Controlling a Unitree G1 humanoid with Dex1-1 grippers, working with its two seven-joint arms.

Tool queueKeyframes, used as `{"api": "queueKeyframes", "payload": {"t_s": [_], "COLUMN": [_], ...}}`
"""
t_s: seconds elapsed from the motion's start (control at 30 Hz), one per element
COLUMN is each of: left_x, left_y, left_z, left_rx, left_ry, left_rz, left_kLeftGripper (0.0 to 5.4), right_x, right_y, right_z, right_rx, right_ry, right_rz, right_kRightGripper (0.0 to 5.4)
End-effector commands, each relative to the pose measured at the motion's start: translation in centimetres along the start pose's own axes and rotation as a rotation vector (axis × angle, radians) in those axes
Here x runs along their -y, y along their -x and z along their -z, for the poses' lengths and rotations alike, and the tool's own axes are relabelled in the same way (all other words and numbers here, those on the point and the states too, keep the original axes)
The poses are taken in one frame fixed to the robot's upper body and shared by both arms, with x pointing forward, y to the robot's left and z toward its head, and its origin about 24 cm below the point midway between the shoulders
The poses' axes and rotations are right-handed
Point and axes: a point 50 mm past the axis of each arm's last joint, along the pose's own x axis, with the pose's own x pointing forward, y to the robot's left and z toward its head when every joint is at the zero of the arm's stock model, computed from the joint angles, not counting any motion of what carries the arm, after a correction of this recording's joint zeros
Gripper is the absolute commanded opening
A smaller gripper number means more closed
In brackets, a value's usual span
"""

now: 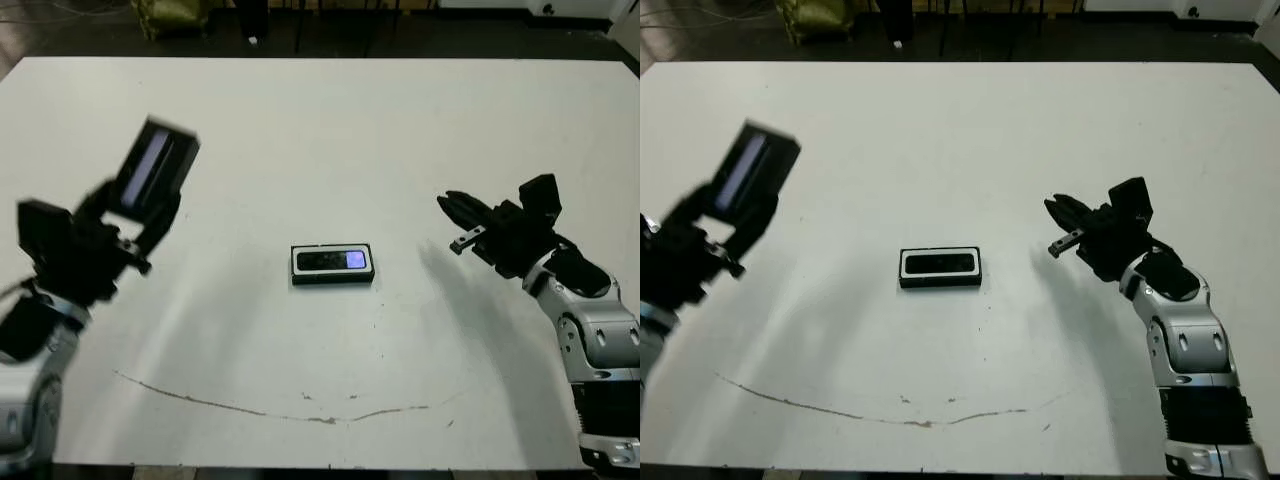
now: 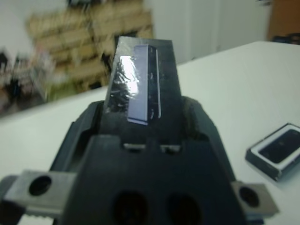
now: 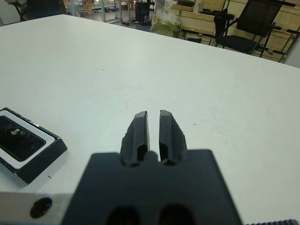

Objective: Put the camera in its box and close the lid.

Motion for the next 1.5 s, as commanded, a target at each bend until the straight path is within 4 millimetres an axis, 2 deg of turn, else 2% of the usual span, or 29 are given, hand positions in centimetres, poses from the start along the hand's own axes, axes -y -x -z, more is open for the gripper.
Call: {"api": "queueKeyframes", "payload": {"t_s": [0.03, 0.23, 0.37, 0.5, 0.7, 0.83, 1.0, 1.27, 1.5], "left_x": [-0.5, -0.5, 0.2, 1.0, 2.1, 2.5, 2.7, 2.3, 2.1], "left_y": [-1.0, -3.7, -5.7, -7.3, -9.2, -10.4, -11.3, -11.3, -10.9], "left_z": [-0.6, -2.0, -3.1, -3.3, -3.7, -3.7, -2.5, -0.2, 1.0], "left_rx": [-0.001, 0.043, 0.043, 0.008, -0.100, -0.164, -0.230, -0.299, -0.309], "left_ry": [-0.053, -0.220, -0.327, -0.361, -0.506, -0.431, -0.259, -0.021, 0.092], "left_rz": [0.115, 0.362, 0.494, 0.625, 0.786, 0.890, 0.966, 1.048, 1.069], "left_kLeftGripper": [2.49, 2.49, 2.49, 2.49, 2.49, 2.49, 2.49, 2.49, 2.49], "right_x": [-0.1, 0.0, 0.1, 0.1, 0.2, 0.1, 0.1, 0.0, -0.2], "right_y": [0.2, 0.2, 0.2, 0.3, 0.4, 0.3, 0.3, 0.3, 0.2], "right_z": [0.7, 0.3, 0.0, -0.1, -0.1, -0.2, 0.1, 0.4, 0.6], "right_rx": [-0.031, -0.040, -0.031, -0.035, -0.045, -0.055, -0.063, -0.061, -0.061], "right_ry": [-0.010, 0.003, 0.009, 0.005, 0.019, 0.023, 0.008, 0.014, 0.002], "right_rz": [0.006, 0.003, 0.004, 0.016, 0.025, 0.026, 0.031, 0.033, 0.026], "right_kRightGripper": [0.00, 0.00, 0.00, 0.00, 0.00, 0.00, 0.00, 0.00, 0.00]}}
